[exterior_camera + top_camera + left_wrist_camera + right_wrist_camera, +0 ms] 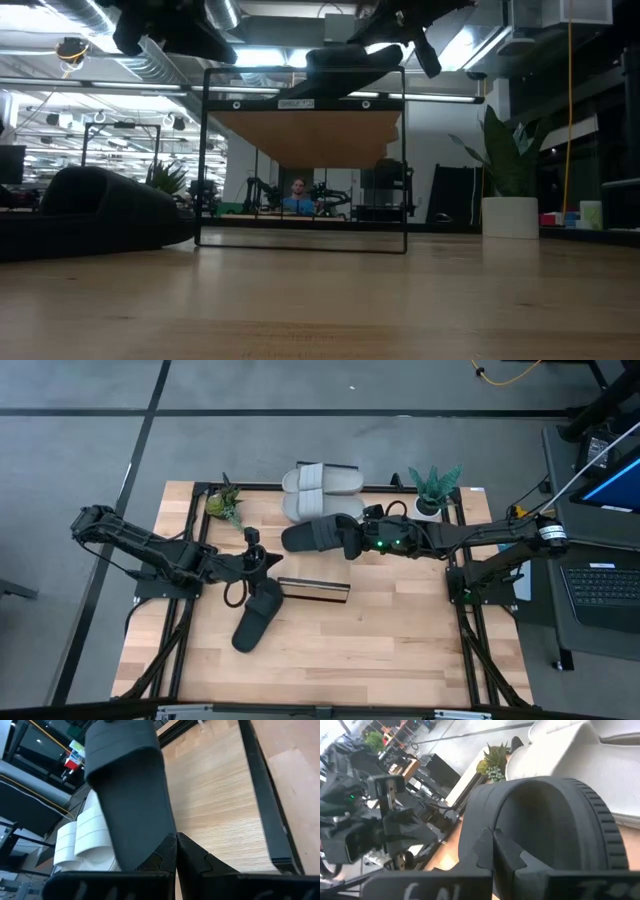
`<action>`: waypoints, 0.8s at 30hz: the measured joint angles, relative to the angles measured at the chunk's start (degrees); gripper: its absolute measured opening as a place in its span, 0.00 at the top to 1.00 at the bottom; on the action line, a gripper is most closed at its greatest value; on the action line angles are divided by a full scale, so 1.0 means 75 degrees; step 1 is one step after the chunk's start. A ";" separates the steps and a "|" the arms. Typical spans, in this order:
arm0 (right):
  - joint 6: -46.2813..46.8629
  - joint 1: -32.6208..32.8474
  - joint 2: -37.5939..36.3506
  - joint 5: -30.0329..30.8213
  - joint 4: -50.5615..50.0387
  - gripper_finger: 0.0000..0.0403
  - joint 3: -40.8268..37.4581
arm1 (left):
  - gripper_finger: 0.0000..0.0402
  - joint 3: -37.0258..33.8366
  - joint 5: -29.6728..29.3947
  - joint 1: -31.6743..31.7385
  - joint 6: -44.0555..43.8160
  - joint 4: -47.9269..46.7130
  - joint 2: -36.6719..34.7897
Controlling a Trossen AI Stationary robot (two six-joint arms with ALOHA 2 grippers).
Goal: Pick and place slides into the shelf
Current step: Put the right black slide on the shelf
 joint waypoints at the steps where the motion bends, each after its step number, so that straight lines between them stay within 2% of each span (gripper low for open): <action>1: -0.0002 -0.0001 0.0000 -0.0034 -0.0068 1.00 0.0000 | 1.00 0.0000 0.0000 0.0034 0.0000 0.0001 0.0000; 9: 0.0000 -0.0003 0.0205 -0.0107 -0.0461 1.00 0.0006 | 1.00 0.0000 0.0002 0.0131 0.0000 0.0012 0.0003; 13: -0.0056 -0.0037 0.0290 -0.0711 -0.0445 0.98 0.0006 | 1.00 0.0000 0.0232 0.0131 0.0000 0.0029 0.0003; 24: -0.0274 -0.0237 0.0303 -0.0687 -0.0663 0.74 0.0003 | 1.00 0.0000 0.0393 0.0131 -0.0005 0.0029 0.0003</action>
